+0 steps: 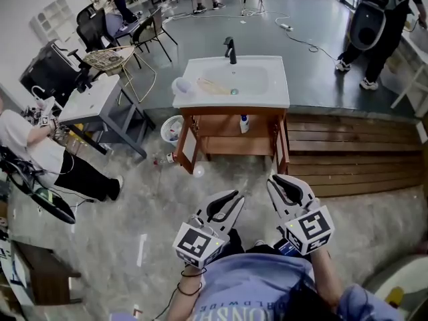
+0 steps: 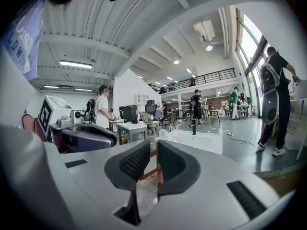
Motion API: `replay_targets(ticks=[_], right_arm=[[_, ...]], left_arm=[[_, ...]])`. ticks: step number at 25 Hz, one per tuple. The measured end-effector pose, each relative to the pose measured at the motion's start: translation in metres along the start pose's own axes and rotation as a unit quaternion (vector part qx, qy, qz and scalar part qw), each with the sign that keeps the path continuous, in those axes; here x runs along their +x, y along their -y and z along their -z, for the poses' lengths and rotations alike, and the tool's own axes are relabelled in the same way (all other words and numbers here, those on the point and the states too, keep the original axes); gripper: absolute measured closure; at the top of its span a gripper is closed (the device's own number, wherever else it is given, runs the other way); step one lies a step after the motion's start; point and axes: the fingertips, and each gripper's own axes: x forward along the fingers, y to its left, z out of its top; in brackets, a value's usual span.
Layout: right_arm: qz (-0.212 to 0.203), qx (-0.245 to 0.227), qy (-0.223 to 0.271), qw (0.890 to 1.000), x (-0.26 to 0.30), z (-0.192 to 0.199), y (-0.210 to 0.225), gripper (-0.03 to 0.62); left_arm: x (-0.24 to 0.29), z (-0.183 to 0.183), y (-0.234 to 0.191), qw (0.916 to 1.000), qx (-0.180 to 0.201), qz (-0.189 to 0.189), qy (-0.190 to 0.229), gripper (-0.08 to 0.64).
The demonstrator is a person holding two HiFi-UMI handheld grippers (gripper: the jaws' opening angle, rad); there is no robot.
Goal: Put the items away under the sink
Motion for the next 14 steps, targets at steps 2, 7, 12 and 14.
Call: replay_targets(ticks=[2, 7, 12, 14], right_arm=[[-0.001, -0.001, 0.001, 1.0, -0.002, -0.001, -0.002, 0.529], [-0.005, -0.004, 0.002, 1.0, -0.006, -0.003, -0.008, 0.531], [-0.008, -0.008, 0.002, 1.0, -0.01, -0.001, -0.014, 0.531], [-0.007, -0.009, 0.0, 1.0, -0.012, 0.001, -0.016, 0.531]], left_arm=[[0.0, 0.001, 0.003, 1.0, 0.001, 0.001, 0.0, 0.492], [-0.004, -0.004, 0.007, 1.0, 0.006, 0.0, 0.002, 0.492], [-0.006, -0.003, 0.013, 0.9999, 0.011, 0.005, -0.001, 0.492], [-0.007, -0.002, 0.016, 0.9999, 0.012, 0.008, -0.003, 0.492]])
